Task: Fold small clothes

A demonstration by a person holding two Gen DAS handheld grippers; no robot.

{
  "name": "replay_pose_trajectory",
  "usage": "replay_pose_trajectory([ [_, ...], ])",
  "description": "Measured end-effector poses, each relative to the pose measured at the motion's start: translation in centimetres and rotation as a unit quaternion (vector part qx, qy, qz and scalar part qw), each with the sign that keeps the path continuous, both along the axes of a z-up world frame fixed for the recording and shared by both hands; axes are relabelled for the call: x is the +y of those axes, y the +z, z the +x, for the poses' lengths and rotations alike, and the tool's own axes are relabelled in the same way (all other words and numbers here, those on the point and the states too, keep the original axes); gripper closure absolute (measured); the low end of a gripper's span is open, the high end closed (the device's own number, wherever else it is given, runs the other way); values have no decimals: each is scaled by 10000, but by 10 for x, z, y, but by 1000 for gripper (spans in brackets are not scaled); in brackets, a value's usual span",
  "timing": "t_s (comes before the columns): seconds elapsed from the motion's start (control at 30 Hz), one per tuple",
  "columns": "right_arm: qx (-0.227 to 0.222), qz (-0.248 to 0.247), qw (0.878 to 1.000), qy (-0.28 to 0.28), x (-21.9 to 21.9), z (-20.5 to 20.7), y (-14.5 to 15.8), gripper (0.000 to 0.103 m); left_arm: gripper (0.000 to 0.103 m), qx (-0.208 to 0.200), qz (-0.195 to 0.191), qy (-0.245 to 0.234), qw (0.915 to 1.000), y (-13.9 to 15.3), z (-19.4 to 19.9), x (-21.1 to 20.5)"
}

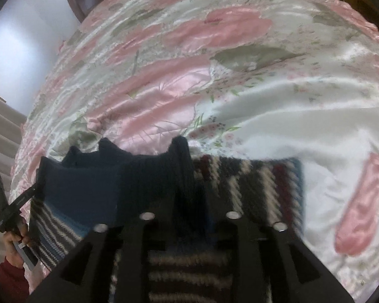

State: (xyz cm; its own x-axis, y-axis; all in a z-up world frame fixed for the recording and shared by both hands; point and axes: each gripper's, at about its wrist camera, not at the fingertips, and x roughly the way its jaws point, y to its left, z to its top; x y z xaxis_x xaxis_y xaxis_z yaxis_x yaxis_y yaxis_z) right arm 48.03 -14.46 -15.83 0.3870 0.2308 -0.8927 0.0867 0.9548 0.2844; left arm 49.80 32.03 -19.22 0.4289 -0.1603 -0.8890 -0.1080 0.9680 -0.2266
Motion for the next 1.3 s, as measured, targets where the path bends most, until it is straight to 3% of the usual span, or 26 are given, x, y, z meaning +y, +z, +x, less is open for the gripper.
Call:
replay_pose_trajectory([
  [0.17,-192,-166,9992,320,-11,-56,40,60,62,-212,-35,-170,9996,39,-46,13],
  [0.27,-128,-80,9984,539,-19,-104,52,54,60,-213,362,-442,9981,53,-86,19],
  [0.43,192,-5,9963,843,-26,-169,43,52,59,27,366,-579,9976,51,-140,40],
  [0.53,277,84,9951,947,-22,-188,31,52,59,182,268,-497,9982,41,-159,49],
  [0.67,360,87,9951,912,-14,-189,17,57,60,257,187,-394,9987,27,-166,49],
  [0.73,383,-46,9957,840,-12,-189,12,68,66,334,273,-344,9985,21,-165,46],
  [0.77,424,-122,9958,806,-12,-189,10,79,69,371,325,-317,9983,19,-164,43],
  [0.8,502,-167,9957,766,-12,-188,9,89,82,403,374,-308,9980,18,-163,42],
  [0.9,463,-60,9961,746,-13,-189,17,91,90,474,330,-313,9978,18,-161,41],
  [1.1,174,319,9975,610,-30,-195,44,92,92,328,-63,-242,9991,38,-169,54],
  [1.3,634,223,9966,479,-38,-194,4,92,92,555,-138,-265,9980,17,-176,63],
])
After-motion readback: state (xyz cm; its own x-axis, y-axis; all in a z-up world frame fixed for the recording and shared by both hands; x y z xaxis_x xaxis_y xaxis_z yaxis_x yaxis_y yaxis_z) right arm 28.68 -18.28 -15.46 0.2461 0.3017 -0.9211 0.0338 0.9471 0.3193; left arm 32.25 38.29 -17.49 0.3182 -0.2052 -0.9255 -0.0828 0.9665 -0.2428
